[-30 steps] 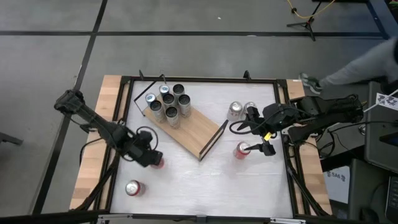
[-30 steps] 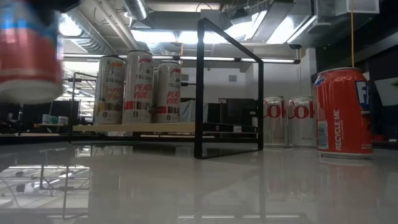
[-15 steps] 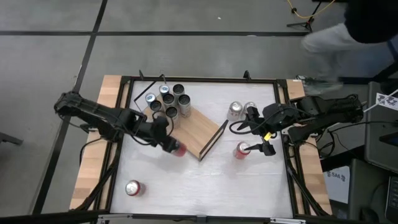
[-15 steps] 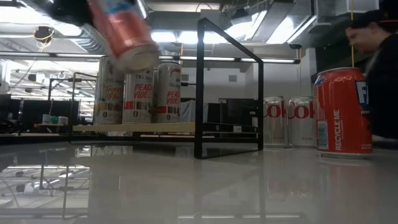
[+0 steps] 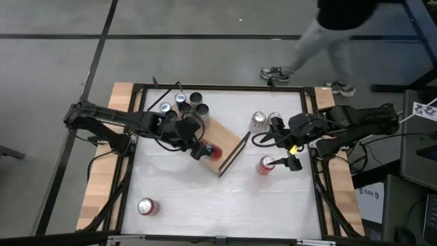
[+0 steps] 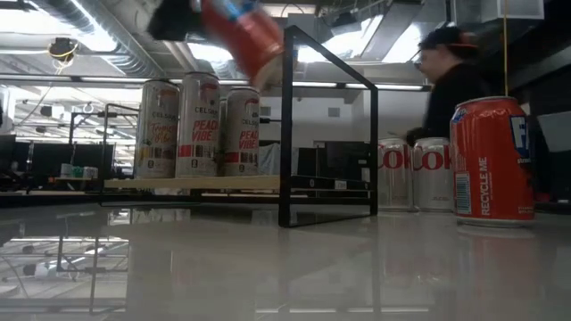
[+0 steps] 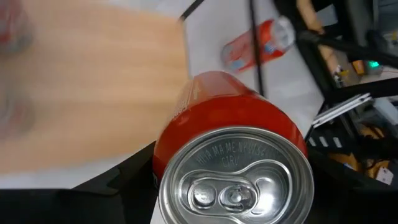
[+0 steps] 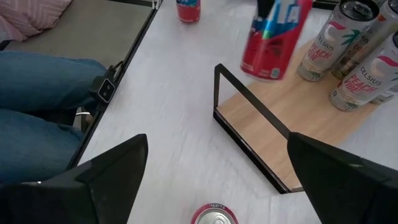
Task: Place canned beverage on shelf
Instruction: Put the middle red soda can on the shelf
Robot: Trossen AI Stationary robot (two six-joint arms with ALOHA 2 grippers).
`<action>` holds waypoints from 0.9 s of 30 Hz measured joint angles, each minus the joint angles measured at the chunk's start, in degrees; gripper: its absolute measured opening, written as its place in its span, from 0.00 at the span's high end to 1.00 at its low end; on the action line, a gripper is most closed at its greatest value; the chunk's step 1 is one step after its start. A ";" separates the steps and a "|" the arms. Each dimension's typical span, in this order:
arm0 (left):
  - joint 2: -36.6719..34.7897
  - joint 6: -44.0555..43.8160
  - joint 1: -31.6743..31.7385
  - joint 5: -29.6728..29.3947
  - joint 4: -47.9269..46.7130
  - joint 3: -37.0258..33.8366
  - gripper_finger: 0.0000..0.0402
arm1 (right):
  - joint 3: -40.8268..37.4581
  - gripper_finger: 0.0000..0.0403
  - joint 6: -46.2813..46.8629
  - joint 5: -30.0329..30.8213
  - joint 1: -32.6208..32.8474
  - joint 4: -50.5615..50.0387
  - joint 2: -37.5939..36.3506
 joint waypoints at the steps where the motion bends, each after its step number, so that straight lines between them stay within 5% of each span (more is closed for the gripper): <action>1: 1.04 1.49 0.35 -0.14 -0.30 1.75 0.30 | 0.00 0.06 0.00 -0.02 0.00 -0.02 0.00; 15: 18.88 15.87 5.77 -0.52 -25.30 30.69 0.30 | 0.00 0.06 0.09 -0.02 0.00 -0.02 0.00; 27: 26.35 19.44 9.72 0.15 -32.35 32.84 0.29 | 0.00 0.06 0.09 0.00 0.00 -0.04 0.00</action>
